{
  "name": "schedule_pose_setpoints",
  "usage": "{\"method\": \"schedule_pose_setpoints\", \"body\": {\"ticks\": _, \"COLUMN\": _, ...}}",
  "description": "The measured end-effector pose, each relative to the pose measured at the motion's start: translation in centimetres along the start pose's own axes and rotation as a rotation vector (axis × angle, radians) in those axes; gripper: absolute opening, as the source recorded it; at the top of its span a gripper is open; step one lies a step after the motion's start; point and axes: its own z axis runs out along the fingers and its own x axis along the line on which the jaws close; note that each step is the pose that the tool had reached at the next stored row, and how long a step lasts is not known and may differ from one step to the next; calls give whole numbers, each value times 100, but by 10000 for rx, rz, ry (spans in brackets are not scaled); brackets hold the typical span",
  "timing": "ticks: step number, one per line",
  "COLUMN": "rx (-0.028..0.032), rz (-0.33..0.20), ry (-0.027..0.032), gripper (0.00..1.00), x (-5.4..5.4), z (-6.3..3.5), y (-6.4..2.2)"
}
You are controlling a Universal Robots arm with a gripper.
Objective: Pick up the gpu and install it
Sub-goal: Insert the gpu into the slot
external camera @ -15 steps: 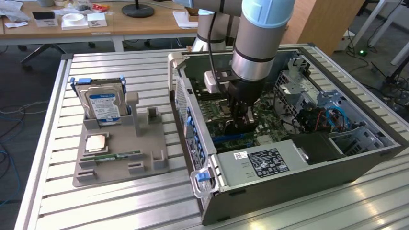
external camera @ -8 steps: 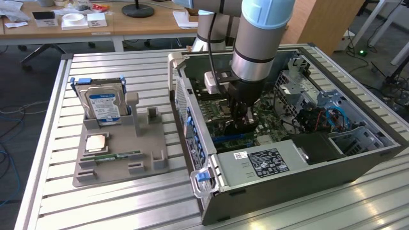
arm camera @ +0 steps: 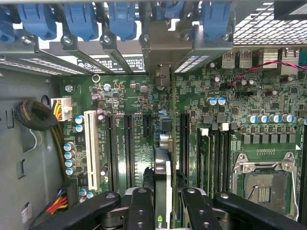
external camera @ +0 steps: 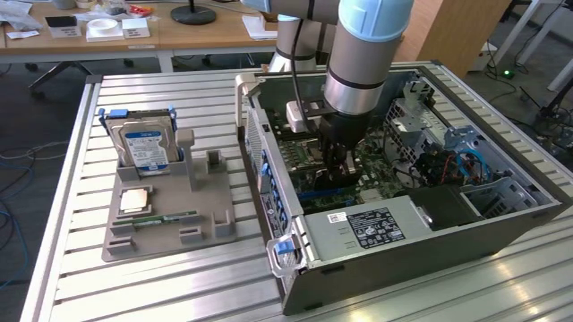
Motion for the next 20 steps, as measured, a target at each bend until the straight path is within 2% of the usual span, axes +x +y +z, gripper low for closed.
{"method": "schedule_pose_setpoints", "body": {"ticks": 20, "rx": 0, "rz": -1, "ry": 0, "gripper": 27, "x": 4, "z": 24, "y": 4}}
